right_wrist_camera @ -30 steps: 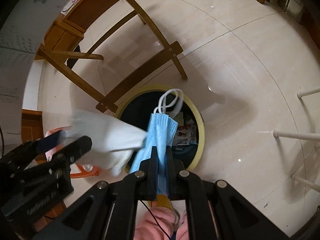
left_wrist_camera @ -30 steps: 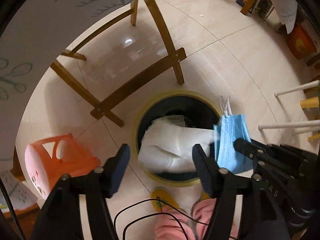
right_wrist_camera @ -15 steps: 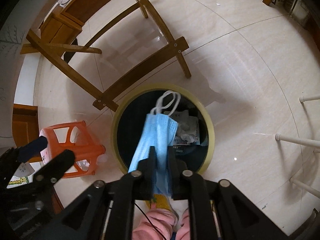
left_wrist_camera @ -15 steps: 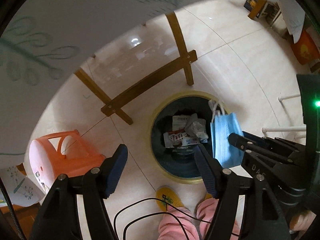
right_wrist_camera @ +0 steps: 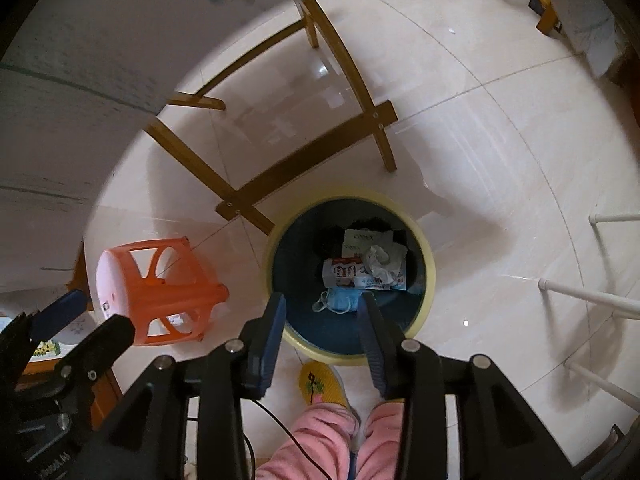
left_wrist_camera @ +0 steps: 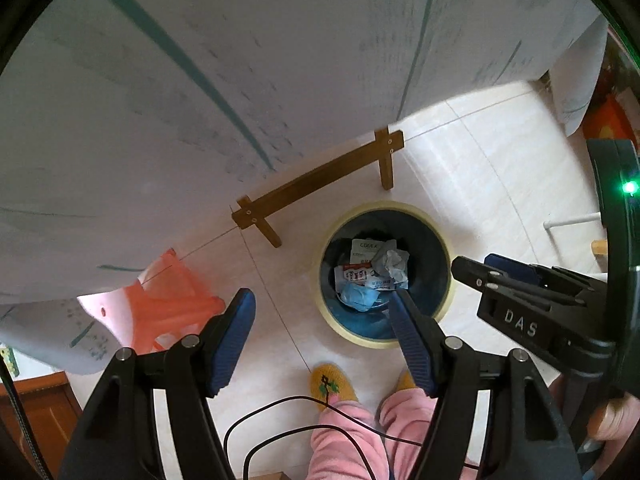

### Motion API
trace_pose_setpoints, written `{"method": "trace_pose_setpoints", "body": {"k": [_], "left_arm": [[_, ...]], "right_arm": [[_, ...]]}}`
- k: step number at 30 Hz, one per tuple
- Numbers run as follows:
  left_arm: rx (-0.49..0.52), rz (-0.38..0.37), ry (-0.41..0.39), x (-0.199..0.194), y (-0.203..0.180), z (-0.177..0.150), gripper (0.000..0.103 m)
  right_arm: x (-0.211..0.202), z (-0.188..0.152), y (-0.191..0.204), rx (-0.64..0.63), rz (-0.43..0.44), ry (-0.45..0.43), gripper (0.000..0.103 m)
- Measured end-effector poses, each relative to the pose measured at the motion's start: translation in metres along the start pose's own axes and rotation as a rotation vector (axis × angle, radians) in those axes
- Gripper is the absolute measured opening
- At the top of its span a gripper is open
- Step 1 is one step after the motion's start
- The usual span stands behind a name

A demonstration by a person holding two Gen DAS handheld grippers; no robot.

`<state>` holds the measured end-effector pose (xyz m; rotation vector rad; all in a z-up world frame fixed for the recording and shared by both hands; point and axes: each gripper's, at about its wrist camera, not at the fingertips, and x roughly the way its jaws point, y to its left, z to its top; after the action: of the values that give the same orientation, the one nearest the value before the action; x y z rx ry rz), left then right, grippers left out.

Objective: Collect trash
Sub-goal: 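Move both open tools back toward the remaining items on the table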

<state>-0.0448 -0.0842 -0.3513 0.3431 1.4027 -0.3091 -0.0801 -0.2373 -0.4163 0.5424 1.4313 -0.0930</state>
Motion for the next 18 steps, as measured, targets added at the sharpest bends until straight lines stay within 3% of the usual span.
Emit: {"method": "trace_pose_setpoints", "body": {"k": [18], "left_arm": [[-0.117, -0.014, -0.101, -0.153, 0.03, -0.01, 0.068]], "right_arm": [[-0.141, -0.007, 0.024, -0.062, 0.104, 0.001, 0.038]]}}
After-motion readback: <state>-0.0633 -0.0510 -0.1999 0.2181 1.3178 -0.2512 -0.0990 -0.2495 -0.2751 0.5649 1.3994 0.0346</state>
